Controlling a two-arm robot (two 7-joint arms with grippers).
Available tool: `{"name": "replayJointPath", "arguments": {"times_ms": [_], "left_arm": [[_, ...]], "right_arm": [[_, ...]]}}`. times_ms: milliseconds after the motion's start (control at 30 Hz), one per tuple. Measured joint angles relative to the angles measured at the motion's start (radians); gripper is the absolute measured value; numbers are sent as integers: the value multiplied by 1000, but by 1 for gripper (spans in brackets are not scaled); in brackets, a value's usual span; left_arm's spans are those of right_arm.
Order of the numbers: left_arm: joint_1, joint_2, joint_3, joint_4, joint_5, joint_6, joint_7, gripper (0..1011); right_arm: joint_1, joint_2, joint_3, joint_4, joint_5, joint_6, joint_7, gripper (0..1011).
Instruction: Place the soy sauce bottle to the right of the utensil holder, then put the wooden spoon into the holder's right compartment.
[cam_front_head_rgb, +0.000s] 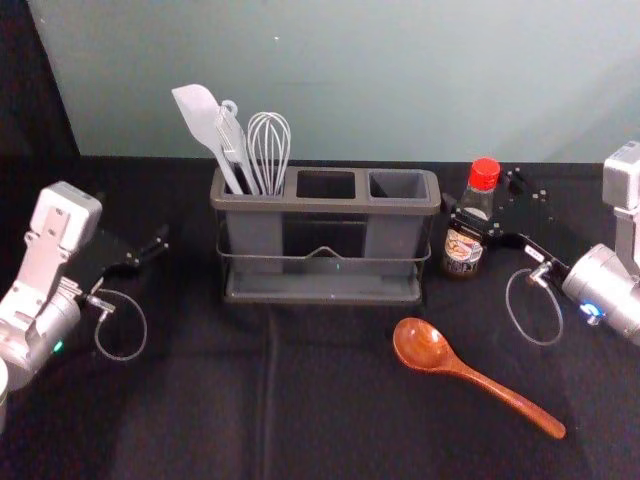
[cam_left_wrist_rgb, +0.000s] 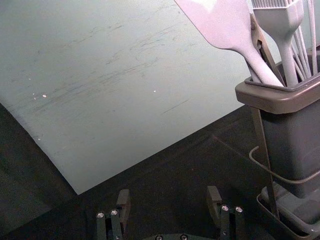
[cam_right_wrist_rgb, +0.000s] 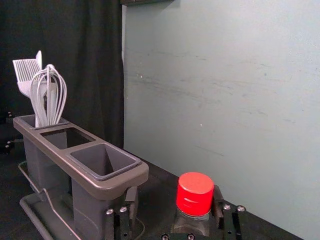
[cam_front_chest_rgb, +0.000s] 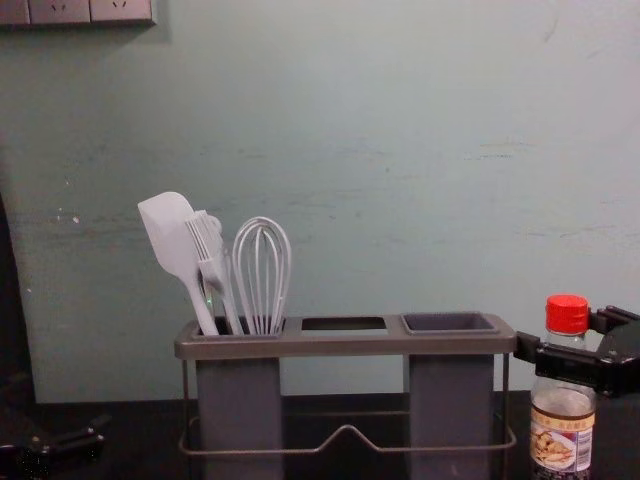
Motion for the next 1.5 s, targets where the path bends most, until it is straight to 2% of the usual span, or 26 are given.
{"name": "replayJointPath", "arguments": {"times_ms": [167,567,800,1033,1133,1167,1267,1500], "left_arm": [[0,0,0,0,0,0,0,1005],[0,0,0,0,0,0,0,1005],[0,0,0,0,0,0,0,1005],[0,0,0,0,0,0,0,1005],[0,0,0,0,0,0,0,1005],[0,0,0,0,0,0,0,1005],[0,0,0,0,0,0,0,1005],[0,0,0,0,0,0,0,1005]], "right_arm": [[0,0,1,0,0,-1,0,1004],[-14,7,8,-24,4,3,-8,1004],[-54,34,30,-103,25,34,-17,1004],[-121,86,66,-235,59,75,-25,1004],[-169,129,97,-322,79,98,-30,1004],[-169,129,97,-322,79,98,-30,1004],[-221,175,131,-400,104,124,-31,1004],[-314,253,186,-513,146,169,-29,1004]]}}
